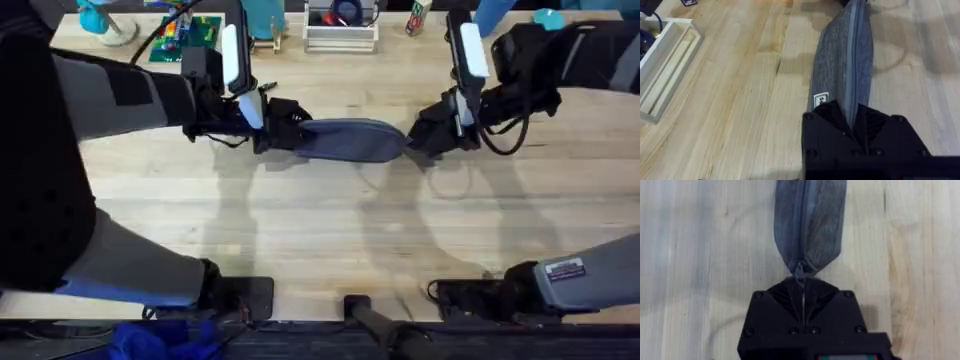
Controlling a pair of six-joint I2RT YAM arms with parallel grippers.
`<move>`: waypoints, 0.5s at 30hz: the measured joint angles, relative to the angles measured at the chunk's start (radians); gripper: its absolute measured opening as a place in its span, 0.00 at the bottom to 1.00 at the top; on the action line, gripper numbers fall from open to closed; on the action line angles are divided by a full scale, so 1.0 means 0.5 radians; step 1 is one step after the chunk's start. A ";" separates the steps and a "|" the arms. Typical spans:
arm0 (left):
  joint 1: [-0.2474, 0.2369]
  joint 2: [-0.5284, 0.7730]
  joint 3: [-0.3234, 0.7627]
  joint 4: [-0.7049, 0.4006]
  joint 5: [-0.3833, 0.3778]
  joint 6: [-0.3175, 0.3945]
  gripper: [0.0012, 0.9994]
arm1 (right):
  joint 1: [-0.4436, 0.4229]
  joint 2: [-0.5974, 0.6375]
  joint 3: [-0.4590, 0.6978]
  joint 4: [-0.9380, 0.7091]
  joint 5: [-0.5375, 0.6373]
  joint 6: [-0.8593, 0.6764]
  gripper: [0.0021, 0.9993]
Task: Unzip the bag, pick up the pens from the table one at a time and place them inside, then zip the bag closed.
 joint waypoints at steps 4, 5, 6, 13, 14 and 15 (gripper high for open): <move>0.000 0.000 0.000 0.000 0.000 0.000 0.04 | 0.000 -0.025 0.009 -0.003 0.008 0.020 0.03; 0.000 0.000 0.000 0.000 0.000 0.000 0.04 | 0.000 -0.034 0.009 -0.004 0.011 0.027 0.03; 0.000 0.000 0.000 0.000 0.000 0.000 0.04 | 0.000 -0.048 0.009 -0.005 0.012 0.032 0.03; 0.000 0.000 0.000 0.000 0.000 0.000 0.04 | 0.000 -0.140 0.009 -0.009 0.026 0.039 0.03; 0.000 0.000 0.000 0.000 0.000 0.000 0.04 | 0.000 -0.146 0.009 -0.009 0.026 0.039 0.03; 0.000 0.000 0.000 0.000 0.000 0.001 0.04 | 0.001 -0.152 0.009 -0.010 0.024 0.039 0.03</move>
